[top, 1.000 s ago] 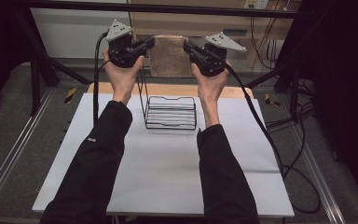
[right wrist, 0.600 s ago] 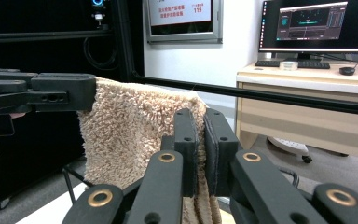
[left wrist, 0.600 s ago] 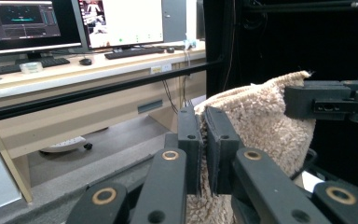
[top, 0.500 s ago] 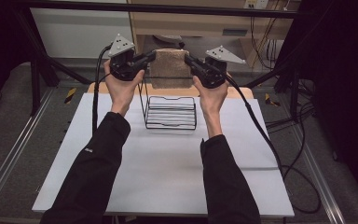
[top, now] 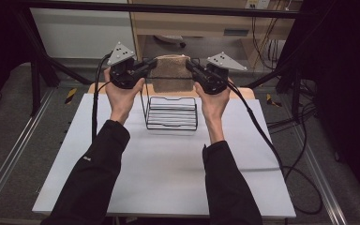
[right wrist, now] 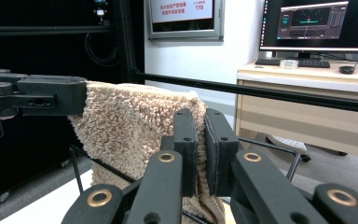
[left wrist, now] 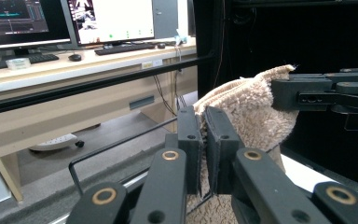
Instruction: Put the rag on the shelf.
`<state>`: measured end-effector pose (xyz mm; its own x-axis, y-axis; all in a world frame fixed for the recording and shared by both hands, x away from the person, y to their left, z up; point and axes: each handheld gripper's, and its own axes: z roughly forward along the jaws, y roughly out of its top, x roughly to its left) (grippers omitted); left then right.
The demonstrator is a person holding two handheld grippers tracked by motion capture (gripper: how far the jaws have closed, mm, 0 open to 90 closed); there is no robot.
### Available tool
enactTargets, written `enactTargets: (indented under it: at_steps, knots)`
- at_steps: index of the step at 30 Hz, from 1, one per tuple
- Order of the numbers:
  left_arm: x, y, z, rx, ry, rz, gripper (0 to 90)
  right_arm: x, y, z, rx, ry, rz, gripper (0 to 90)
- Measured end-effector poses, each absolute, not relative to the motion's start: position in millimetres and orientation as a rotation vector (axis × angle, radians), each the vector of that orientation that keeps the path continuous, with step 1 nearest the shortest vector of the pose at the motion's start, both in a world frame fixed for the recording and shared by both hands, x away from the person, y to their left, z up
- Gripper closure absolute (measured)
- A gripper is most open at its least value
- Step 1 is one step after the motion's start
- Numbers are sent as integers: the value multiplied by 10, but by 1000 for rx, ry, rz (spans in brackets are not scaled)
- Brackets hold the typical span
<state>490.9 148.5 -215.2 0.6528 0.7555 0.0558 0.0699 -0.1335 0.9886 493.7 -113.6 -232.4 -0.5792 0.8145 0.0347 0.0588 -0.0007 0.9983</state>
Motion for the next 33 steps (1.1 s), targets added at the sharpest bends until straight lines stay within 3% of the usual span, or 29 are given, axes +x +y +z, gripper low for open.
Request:
enactTargets:
  at_steps: [33]
  knots:
    - [4718, 1507, -2376, 1721, 680, 585, 832, 4766, -1214, -2451, 819, 1820, 1551, 834]
